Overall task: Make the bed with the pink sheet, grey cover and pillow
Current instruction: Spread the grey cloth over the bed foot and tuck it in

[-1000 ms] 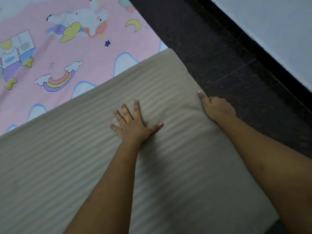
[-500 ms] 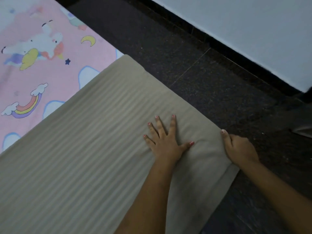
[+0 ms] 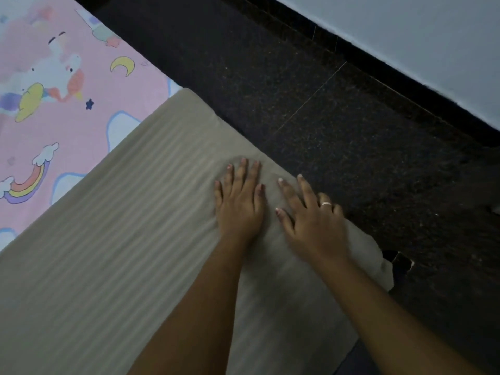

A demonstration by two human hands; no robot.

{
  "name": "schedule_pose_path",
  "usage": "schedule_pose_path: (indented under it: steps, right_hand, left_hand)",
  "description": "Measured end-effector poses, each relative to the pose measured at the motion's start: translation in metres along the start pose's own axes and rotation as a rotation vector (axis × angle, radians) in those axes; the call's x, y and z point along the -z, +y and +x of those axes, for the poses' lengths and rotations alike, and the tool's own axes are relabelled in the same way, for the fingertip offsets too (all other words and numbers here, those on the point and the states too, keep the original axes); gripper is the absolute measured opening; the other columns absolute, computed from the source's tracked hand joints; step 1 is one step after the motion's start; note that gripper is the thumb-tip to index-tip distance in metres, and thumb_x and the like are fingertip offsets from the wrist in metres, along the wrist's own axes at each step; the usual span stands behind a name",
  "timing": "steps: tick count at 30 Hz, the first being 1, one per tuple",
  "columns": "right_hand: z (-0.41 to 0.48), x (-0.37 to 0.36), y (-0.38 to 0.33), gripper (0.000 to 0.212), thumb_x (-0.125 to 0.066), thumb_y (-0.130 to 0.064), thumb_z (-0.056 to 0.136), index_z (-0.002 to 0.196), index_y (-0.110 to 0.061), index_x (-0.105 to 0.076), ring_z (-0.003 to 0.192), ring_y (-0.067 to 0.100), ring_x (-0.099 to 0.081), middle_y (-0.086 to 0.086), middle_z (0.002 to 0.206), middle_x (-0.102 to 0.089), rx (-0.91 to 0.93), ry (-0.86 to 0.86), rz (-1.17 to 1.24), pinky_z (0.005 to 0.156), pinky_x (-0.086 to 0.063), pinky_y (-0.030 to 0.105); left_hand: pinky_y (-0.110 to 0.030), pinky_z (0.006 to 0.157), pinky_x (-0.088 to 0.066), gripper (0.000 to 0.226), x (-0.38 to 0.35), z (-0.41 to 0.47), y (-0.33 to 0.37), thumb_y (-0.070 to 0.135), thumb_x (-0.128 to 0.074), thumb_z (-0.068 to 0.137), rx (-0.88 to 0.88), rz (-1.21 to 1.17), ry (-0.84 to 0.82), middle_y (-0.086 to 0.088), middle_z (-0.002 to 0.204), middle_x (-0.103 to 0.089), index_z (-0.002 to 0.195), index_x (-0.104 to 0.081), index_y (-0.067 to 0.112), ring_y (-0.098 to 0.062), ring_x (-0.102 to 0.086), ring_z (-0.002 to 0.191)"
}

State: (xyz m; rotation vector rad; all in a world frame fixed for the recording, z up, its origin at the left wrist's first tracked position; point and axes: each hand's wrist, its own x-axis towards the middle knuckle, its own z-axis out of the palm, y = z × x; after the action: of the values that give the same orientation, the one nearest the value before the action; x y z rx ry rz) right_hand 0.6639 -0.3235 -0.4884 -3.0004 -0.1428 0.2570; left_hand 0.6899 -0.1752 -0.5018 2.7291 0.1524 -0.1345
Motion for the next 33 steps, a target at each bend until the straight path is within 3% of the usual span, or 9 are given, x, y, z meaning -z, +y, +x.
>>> schedule_pose_path:
  steps: [10, 15, 18, 22, 24, 26, 29, 33]
  right_hand:
    - [0.003, -0.002, 0.002, 0.057, -0.040, -0.054, 0.091, 0.144, -0.032, -0.040, 0.100, 0.029, -0.060, 0.008, 0.140, -0.050, 0.025, 0.073, 0.119, 0.078, -0.044, 0.041]
    - [0.003, -0.004, 0.004, 0.059, -0.042, -0.054, 0.089, 0.144, -0.033, -0.039, 0.096, 0.029, -0.060, 0.009, 0.134, -0.054, 0.023, 0.069, 0.156, 0.078, -0.042, 0.040]
    - [0.002, -0.005, 0.004, 0.060, -0.045, -0.054, 0.087, 0.143, -0.034, -0.040, 0.097, 0.030, -0.059, 0.009, 0.132, -0.055, 0.014, 0.062, 0.191, 0.081, -0.043, 0.043]
    - [0.001, -0.005, 0.004, 0.060, -0.045, -0.056, 0.087, 0.142, -0.035, -0.041, 0.091, 0.028, -0.059, 0.009, 0.122, -0.059, 0.004, 0.061, 0.228, 0.078, -0.045, 0.041]
    - [0.002, -0.003, 0.007, 0.061, -0.043, -0.059, 0.086, 0.143, -0.035, -0.041, 0.084, 0.023, -0.059, 0.005, 0.110, -0.061, -0.041, 0.011, 0.273, 0.072, -0.048, 0.037]
    - [0.005, 0.004, 0.013, 0.063, -0.036, -0.063, 0.088, 0.143, -0.033, -0.040, 0.081, 0.021, -0.062, 0.001, 0.102, -0.063, -0.121, -0.046, 0.305, 0.068, -0.049, 0.034]
    - [0.008, 0.011, 0.026, 0.061, -0.022, -0.064, 0.094, 0.147, -0.034, -0.028, 0.108, 0.022, -0.057, 0.000, 0.125, -0.058, -0.250, -0.228, 0.362, 0.087, -0.045, 0.035]
    - [0.001, 0.018, 0.043, 0.053, -0.020, -0.058, 0.097, 0.128, -0.028, -0.051, 0.109, 0.025, -0.056, 0.004, 0.121, -0.061, -0.387, -0.365, 0.482, 0.087, -0.039, 0.035]
  left_hand:
    - [-0.045, 0.117, -0.003, 0.059, 0.032, 0.152, -0.038, 0.047, -0.026, 0.098, 0.171, 0.203, -0.008, -0.004, 0.159, -0.012, 0.151, -0.018, 0.020, -0.022, -0.003, 0.147]
    - [-0.049, 0.115, -0.017, 0.063, 0.074, 0.225, -0.040, 0.051, -0.031, 0.097, 0.249, 0.548, -0.320, -0.012, 0.153, -0.027, 0.146, -0.031, 0.011, -0.031, -0.018, 0.143]
    - [-0.049, 0.116, -0.019, 0.073, 0.073, 0.235, -0.032, 0.060, -0.038, 0.091, 0.337, 0.620, -0.447, -0.014, 0.151, -0.030, 0.147, -0.029, 0.014, -0.035, -0.025, 0.140]
    - [-0.052, 0.115, 0.004, 0.065, 0.029, 0.185, 0.013, 0.058, -0.031, 0.094, 0.178, 0.647, -0.507, -0.013, 0.144, -0.043, 0.141, -0.042, 0.014, -0.031, -0.034, 0.136]
    - [-0.050, 0.115, 0.006, 0.065, 0.019, 0.165, 0.036, 0.058, -0.026, 0.095, 0.130, 0.650, -0.499, -0.012, 0.135, -0.053, 0.135, -0.051, 0.014, -0.029, -0.044, 0.129]
    - [-0.049, 0.116, -0.001, 0.066, 0.013, 0.152, 0.051, 0.060, -0.025, 0.093, 0.116, 0.639, -0.491, -0.009, 0.129, -0.058, 0.127, -0.057, 0.014, -0.027, -0.048, 0.125]
    - [-0.041, 0.102, -0.031, 0.064, 0.008, 0.125, 0.078, 0.062, -0.030, 0.093, 0.059, 0.567, -0.505, -0.010, 0.121, -0.061, 0.119, -0.059, 0.012, -0.028, -0.053, 0.116]
    - [-0.035, 0.084, -0.041, 0.058, -0.004, 0.073, 0.116, 0.059, -0.037, 0.093, -0.140, 0.549, -0.568, -0.008, 0.121, -0.059, 0.123, -0.055, 0.013, -0.025, -0.056, 0.112]
